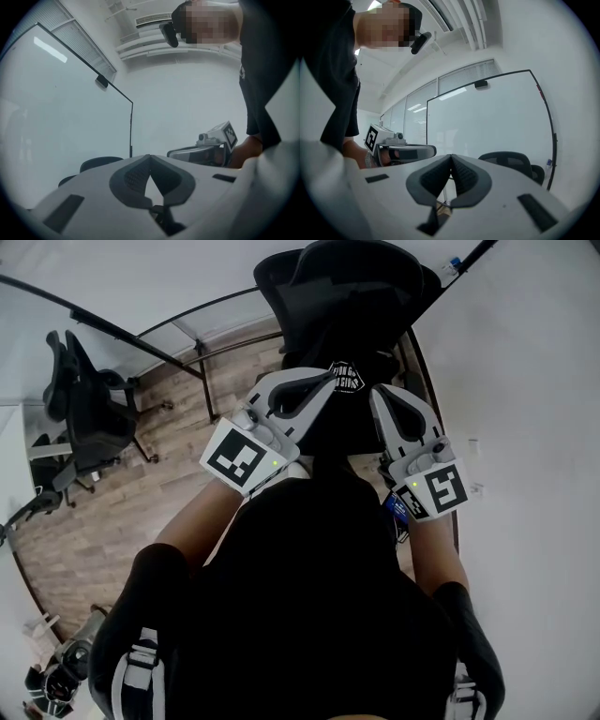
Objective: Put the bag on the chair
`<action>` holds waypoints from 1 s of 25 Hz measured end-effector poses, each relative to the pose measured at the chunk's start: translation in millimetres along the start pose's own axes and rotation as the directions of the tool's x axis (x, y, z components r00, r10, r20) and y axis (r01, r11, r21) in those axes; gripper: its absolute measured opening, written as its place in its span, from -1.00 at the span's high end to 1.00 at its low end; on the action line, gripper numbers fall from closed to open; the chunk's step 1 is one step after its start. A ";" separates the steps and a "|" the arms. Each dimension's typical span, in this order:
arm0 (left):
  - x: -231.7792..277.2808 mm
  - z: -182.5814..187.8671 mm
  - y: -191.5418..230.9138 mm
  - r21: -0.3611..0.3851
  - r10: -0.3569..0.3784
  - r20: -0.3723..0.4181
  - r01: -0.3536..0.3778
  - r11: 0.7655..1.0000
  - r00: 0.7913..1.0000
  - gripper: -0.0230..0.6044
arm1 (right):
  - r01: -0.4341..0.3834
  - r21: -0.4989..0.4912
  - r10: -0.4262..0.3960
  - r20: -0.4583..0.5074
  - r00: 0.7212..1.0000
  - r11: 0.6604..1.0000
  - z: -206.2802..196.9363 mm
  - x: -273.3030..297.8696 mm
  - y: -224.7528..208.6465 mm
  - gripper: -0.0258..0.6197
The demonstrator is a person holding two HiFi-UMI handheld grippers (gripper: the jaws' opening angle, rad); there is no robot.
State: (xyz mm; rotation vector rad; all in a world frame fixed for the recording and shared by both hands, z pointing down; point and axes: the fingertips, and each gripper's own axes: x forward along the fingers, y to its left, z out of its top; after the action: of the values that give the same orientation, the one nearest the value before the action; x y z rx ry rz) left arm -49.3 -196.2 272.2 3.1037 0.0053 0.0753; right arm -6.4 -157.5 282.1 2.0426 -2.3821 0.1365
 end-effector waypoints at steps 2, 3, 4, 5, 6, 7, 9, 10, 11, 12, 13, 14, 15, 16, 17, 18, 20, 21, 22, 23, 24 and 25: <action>-3.2 -0.1 1.9 -0.001 0.010 0.000 -0.010 1.000 1.000 0.91 | 0.003 -0.008 -0.003 0.002 1.000 1.000 2.1 1.2 2.4 0.92; -4.1 -0.5 2.1 -0.001 0.014 0.001 -0.014 1.000 1.000 0.91 | 0.005 -0.014 -0.004 0.003 1.000 1.000 2.3 1.2 2.8 0.92; -4.7 -1.0 1.9 0.000 0.018 0.001 -0.018 1.000 1.000 0.91 | 0.006 -0.017 -0.005 0.002 1.000 1.000 1.7 0.9 2.9 0.92; -5.0 -1.4 1.3 0.002 0.021 0.002 -0.021 1.000 1.000 0.91 | 0.006 -0.018 -0.006 0.001 1.000 1.000 0.9 0.3 2.8 0.92; -5.1 -2.0 0.3 0.004 0.024 0.002 -0.024 1.000 1.000 0.91 | 0.006 -0.017 -0.006 0.000 1.000 1.000 0.2 -0.8 2.4 0.92; -5.0 -2.6 -1.0 0.006 0.025 0.001 -0.025 1.000 1.000 0.91 | 0.006 -0.015 -0.006 0.000 1.000 1.000 -0.1 -2.2 1.9 0.92; -4.7 -3.3 -2.9 0.007 0.028 -0.001 -0.028 1.000 1.000 0.91 | 0.006 -0.015 -0.006 0.002 1.000 1.000 0.3 -4.6 1.1 0.92; -4.8 -3.1 -3.0 0.006 0.032 0.000 -0.032 0.999 1.000 0.91 | 0.006 -0.015 -0.006 0.002 1.000 1.000 0.5 -5.2 0.9 0.92; -5.1 -2.9 -2.7 0.005 0.036 0.002 -0.036 0.999 0.999 0.91 | 0.005 -0.015 -0.005 0.003 1.000 1.000 0.3 -5.3 0.7 0.92; -5.5 -3.1 -2.3 0.006 0.039 0.004 -0.039 0.999 0.999 0.91 | 0.004 -0.015 -0.004 0.003 1.000 1.000 -0.3 -5.1 0.6 0.92; -6.2 -3.8 -1.6 0.007 0.041 0.005 -0.041 0.999 0.999 0.91 | 0.003 -0.017 -0.003 0.003 1.000 1.000 -1.2 -4.5 0.8 0.92; -6.9 -5.0 -1.0 0.008 0.042 0.003 -0.042 0.999 0.999 0.91 | 0.000 -0.019 0.000 0.003 1.000 1.000 -1.8 -3.7 1.1 0.92; -7.6 -6.3 -0.8 0.012 0.042 -0.001 -0.042 0.999 0.999 0.91 | -0.002 -0.021 0.002 0.002 1.000 1.000 -2.0 -3.2 1.5 0.92; -8.2 -7.1 -1.3 0.015 0.042 -0.005 -0.042 0.999 0.999 0.91 | -0.004 -0.024 0.004 0.002 1.000 1.000 -1.8 -3.4 2.1 0.92; -8.6 -7.0 -2.5 0.017 0.042 -0.007 -0.041 0.999 0.999 0.91 | -0.006 -0.025 0.006 0.002 1.000 1.000 -1.3 -4.3 2.6 0.92; -8.9 -6.4 -3.8 0.017 0.042 -0.004 -0.042 0.999 0.999 0.91 | -0.008 -0.026 0.008 0.001 1.000 1.000 -0.9 -5.4 3.3 0.92; -10.3 -5.6 -5.2 0.015 0.044 0.000 -0.044 0.999 0.999 0.91 | -0.012 -0.027 0.012 0.000 1.000 1.000 -1.0 -6.4 5.0 0.92; -11.0 -5.3 -4.9 0.014 0.046 0.001 -0.046 0.999 0.999 0.91 | -0.014 -0.027 0.014 -0.002 1.000 1.000 -1.1 -6.1 5.8 0.92; -11.6 -5.0 -4.2 0.014 0.048 0.000 -0.048 0.999 0.999 0.91 | -0.016 -0.027 0.016 -0.003 1.000 0.999 -0.9 -5.4 6.6 0.92; -12.2 -4.8 -3.4 0.016 0.047 -0.003 -0.047 0.999 0.999 0.91 | -0.019 -0.028 0.019 -0.004 1.000 0.999 -0.5 -4.5 7.4 0.92; -12.9 -4.4 -2.5 0.018 0.047 -0.004 -0.047 0.999 0.999 0.91 | -0.021 -0.029 0.021 -0.007 1.000 0.999 -0.2 -3.5 8.2 0.92; -13.8 -3.6 -1.4 0.018 0.049 -0.002 -0.049 0.999 0.999 0.91 | -0.024 -0.030 0.024 -0.010 1.000 0.999 0.0 -2.4 9.1 0.92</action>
State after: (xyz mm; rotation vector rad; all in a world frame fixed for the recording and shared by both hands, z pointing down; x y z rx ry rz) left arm -63.2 -194.7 275.1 3.1219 -0.0709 0.0810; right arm -15.0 -153.8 281.4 1.9969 -2.3884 0.1090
